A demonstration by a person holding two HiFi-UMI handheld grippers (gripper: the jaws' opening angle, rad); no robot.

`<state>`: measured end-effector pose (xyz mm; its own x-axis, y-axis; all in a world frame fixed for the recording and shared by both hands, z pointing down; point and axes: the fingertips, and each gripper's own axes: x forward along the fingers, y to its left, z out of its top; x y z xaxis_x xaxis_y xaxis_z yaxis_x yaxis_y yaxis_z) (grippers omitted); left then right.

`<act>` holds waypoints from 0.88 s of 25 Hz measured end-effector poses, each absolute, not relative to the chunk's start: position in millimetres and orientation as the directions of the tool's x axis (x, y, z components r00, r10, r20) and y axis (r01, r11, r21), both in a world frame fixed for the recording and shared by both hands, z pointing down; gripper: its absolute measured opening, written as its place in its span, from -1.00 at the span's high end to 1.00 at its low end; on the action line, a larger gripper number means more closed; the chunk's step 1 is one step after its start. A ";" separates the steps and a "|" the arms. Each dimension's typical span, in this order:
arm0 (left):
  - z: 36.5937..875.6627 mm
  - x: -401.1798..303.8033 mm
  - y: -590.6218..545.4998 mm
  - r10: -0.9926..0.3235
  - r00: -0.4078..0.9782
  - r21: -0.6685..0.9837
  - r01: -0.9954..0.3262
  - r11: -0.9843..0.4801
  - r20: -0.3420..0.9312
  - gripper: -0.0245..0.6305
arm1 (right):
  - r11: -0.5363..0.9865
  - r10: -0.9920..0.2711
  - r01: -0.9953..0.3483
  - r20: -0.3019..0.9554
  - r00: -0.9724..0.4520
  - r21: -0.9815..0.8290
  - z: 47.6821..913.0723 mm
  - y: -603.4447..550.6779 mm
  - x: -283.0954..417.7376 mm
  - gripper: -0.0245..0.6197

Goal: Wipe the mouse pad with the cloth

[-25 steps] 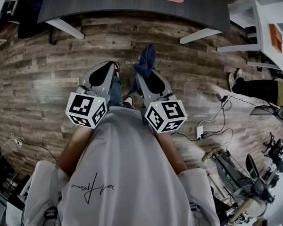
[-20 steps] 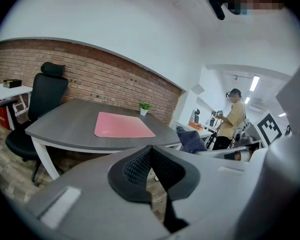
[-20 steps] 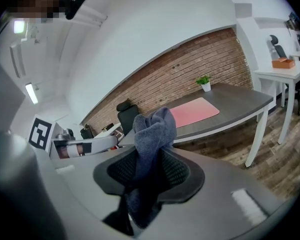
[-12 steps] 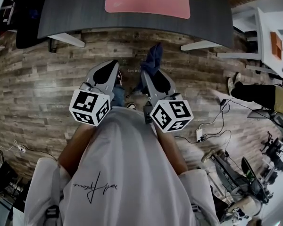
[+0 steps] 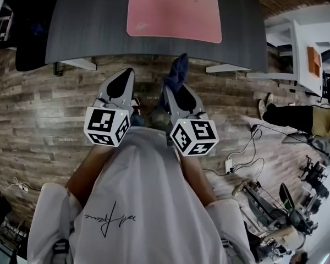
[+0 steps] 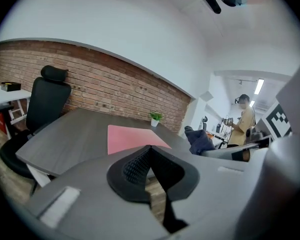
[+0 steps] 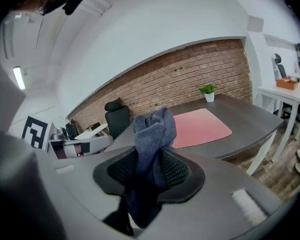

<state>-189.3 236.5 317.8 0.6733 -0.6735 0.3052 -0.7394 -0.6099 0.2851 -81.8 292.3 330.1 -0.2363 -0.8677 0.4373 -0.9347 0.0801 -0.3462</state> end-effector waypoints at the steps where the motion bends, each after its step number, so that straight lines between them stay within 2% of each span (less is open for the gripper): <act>1: 318.1 -190.7 234.2 -0.671 0.676 0.293 -0.736 -0.610 0.304 0.93 | 0.073 -0.868 -0.940 0.444 -0.224 -0.333 330.9 289.0 -82.6 0.50; 12: 329.6 -213.8 220.3 -0.667 0.662 0.309 -0.750 -0.585 0.343 0.93 | 0.044 -0.863 -0.945 0.465 -0.200 -0.324 338.9 271.5 -94.8 0.50; 22: 313.0 -192.1 193.2 -0.670 0.684 0.328 -0.728 -0.602 0.289 0.93 | 0.042 -0.858 -0.935 0.467 -0.215 -0.352 344.0 245.3 -76.5 0.50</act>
<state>-192.1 193.2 313.0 0.6843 -0.6697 0.2886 -0.7278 -0.6023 0.3280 -76.5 245.3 344.0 -0.2145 -0.8578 0.4670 -0.9351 0.0424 -0.3517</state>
